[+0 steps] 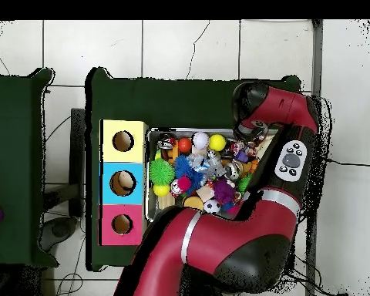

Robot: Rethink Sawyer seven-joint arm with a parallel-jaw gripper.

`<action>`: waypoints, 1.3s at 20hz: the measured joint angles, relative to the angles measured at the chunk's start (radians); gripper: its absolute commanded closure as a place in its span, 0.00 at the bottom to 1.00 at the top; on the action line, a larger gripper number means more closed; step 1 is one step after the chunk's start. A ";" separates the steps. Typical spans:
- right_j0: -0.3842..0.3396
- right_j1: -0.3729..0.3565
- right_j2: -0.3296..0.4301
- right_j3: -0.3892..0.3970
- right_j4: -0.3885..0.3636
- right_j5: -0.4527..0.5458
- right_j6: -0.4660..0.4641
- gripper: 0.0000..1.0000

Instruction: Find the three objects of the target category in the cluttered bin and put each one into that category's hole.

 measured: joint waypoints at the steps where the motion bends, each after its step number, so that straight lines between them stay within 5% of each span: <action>1: 0.000 0.001 0.000 0.000 0.002 0.002 0.007 0.00; 12: 0.000 0.000 -0.001 0.005 0.012 0.007 0.050 0.00; 13: 0.000 0.001 0.001 0.004 0.017 -0.008 0.051 1.00; 26: 0.010 0.001 0.002 0.022 0.025 -0.058 0.053 1.00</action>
